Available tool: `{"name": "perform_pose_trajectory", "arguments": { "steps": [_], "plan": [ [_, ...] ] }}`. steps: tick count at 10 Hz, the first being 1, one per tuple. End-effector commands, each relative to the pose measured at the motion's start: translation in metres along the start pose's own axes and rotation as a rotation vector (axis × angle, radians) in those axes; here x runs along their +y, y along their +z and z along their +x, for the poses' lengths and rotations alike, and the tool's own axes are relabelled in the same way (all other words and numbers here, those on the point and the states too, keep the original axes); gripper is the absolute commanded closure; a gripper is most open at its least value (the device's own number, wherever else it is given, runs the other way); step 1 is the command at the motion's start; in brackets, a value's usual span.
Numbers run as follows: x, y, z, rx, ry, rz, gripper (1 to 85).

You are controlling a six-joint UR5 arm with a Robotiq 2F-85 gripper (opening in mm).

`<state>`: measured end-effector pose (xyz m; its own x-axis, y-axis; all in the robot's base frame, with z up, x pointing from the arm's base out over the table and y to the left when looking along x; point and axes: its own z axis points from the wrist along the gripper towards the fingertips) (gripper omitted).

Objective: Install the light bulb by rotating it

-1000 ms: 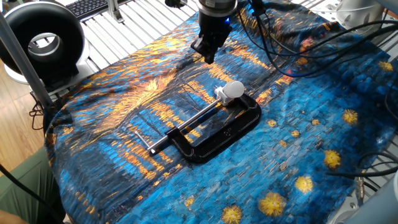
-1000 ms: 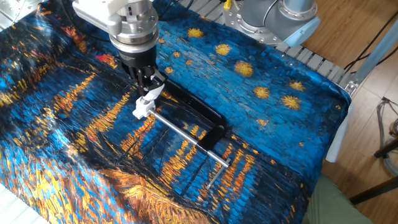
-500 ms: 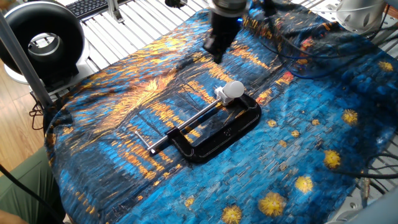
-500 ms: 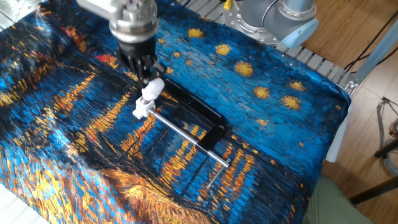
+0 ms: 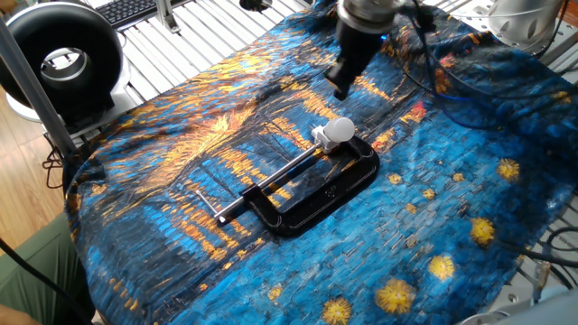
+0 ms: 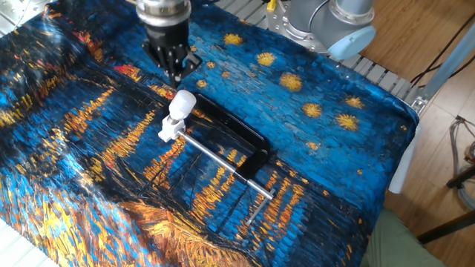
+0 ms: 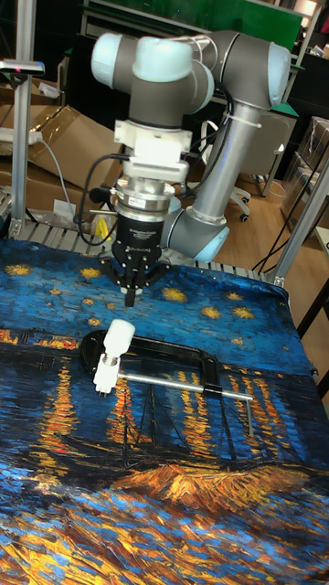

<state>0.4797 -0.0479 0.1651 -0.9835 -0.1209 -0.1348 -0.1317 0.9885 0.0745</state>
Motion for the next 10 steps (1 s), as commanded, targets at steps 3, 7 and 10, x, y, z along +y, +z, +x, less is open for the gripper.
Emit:
{"name": "perform_pose_trajectory", "arguments": {
  "steps": [3, 7, 10],
  "plan": [
    [0.0082, 0.0099, 0.0116, -0.082, -0.001, -0.039, 67.3],
    [0.0063, 0.0112, 0.0092, -0.147, -0.015, -0.043, 50.0],
    [0.004, 0.0125, 0.0126, -0.177, 0.001, -0.048, 45.7]
  ]
}}
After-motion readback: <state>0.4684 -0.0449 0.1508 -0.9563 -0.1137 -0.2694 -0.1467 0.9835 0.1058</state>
